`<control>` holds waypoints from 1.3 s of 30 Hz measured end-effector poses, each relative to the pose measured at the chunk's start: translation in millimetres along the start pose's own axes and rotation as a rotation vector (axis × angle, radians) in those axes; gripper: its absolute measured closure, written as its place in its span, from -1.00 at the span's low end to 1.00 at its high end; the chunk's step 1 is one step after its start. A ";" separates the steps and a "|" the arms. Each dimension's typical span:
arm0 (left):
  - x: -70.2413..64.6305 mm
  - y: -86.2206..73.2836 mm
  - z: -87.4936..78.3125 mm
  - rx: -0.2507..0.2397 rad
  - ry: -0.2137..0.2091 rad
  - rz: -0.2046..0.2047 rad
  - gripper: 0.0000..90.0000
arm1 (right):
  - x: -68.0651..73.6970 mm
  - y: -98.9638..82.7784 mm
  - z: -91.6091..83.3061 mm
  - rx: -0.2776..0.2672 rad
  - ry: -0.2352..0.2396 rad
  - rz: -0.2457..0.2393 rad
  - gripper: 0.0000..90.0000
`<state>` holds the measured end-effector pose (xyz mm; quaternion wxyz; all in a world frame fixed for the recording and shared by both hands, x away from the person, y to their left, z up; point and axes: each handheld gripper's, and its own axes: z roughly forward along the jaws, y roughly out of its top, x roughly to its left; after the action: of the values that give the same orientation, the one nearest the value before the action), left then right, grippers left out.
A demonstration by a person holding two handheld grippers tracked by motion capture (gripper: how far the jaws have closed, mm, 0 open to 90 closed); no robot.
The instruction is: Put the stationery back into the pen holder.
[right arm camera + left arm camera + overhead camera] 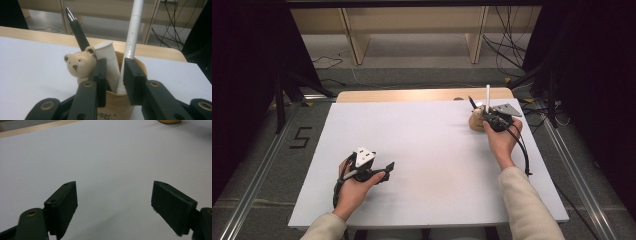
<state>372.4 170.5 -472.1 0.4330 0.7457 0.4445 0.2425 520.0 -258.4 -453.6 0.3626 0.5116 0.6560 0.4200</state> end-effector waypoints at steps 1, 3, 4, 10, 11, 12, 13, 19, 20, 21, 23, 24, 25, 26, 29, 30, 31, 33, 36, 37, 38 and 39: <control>0.2 0.0 -0.2 0.001 0.000 0.001 -0.54 | 0.1 0.3 -0.9 0.000 0.002 0.000 0.57; 0.6 -0.1 -0.4 0.000 0.000 -0.001 -0.54 | 0.0 1.4 -3.0 -0.002 0.006 0.001 0.51; 0.8 -0.2 -0.5 -0.001 0.000 -0.002 -0.54 | 0.0 1.9 -4.2 -0.003 0.011 0.006 0.48; 1.3 -0.6 -0.6 -0.003 0.004 -0.011 -0.53 | -0.5 3.4 -12.1 0.001 0.028 0.006 0.35; 1.3 -0.7 -0.6 -0.003 0.003 -0.011 -0.53 | -0.4 3.2 -13.4 -0.002 0.029 0.012 0.33; 1.3 -0.7 -0.6 -0.003 0.004 -0.011 -0.53 | -0.3 2.9 -14.4 -0.003 0.031 0.012 0.30; 1.3 -0.8 -0.6 -0.002 0.003 -0.011 -0.53 | -0.4 2.7 -15.4 0.002 0.036 0.014 0.27; 1.8 -1.2 -0.8 0.004 0.002 -0.007 -0.53 | 1.0 2.2 -22.0 0.012 0.063 0.018 0.13; 1.8 -1.3 -0.9 0.004 0.002 -0.007 -0.53 | 1.5 2.2 -23.4 0.016 0.067 0.019 0.11; 1.8 -1.3 -0.9 0.003 0.002 -0.008 -0.53 | 1.9 2.3 -24.5 0.015 0.069 0.017 0.09; 1.9 -1.4 -1.0 0.004 0.002 -0.009 -0.53 | 2.4 2.5 -27.3 0.015 0.075 0.019 0.07; 1.9 -1.5 -1.0 0.004 0.002 -0.009 -0.53 | 2.6 2.3 -28.7 0.016 0.081 0.022 0.05; 1.8 -1.5 -1.2 0.005 0.003 -0.011 -0.53 | 3.0 2.2 -30.0 0.019 0.089 0.025 0.03; 1.8 -1.6 -1.3 0.005 0.003 -0.011 -0.53 | 3.6 1.8 -31.6 0.026 0.097 0.022 0.01; 2.2 -1.9 -1.7 0.007 0.002 -0.011 -0.53 | 4.5 0.6 -35.6 0.032 0.115 0.022 -0.01; 2.4 -2.0 -1.7 0.008 0.002 -0.011 -0.53 | 4.6 -0.1 -37.1 0.032 0.121 0.026 -0.02; 2.5 -2.0 -1.6 0.008 0.002 -0.011 -0.53 | 4.8 -0.8 -38.5 0.035 0.125 0.025 -0.03; 2.7 -2.2 -1.7 0.010 0.003 -0.011 -0.53 | 5.4 -2.6 -40.9 0.041 0.140 0.024 -0.04; 2.9 -2.2 -1.9 0.006 0.005 -0.016 -0.53 | 7.6 -5.8 -44.7 0.050 0.159 0.015 -0.06; 3.0 -2.3 -1.9 0.005 0.005 -0.017 -0.53 | 8.6 -6.8 -46.0 0.056 0.164 0.015 -0.06; 3.1 -2.3 -2.0 0.005 0.005 -0.017 -0.53 | 9.5 -7.6 -47.6 0.058 0.171 0.014 -0.07; 3.1 -2.4 -2.0 0.005 0.005 -0.017 -0.53 | 10.6 -8.5 -48.9 0.056 0.176 0.014 -0.08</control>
<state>371.3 174.6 -473.2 0.4321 0.7423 0.4525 0.2397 470.3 -257.8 -443.2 0.2861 0.4872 0.6933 0.4473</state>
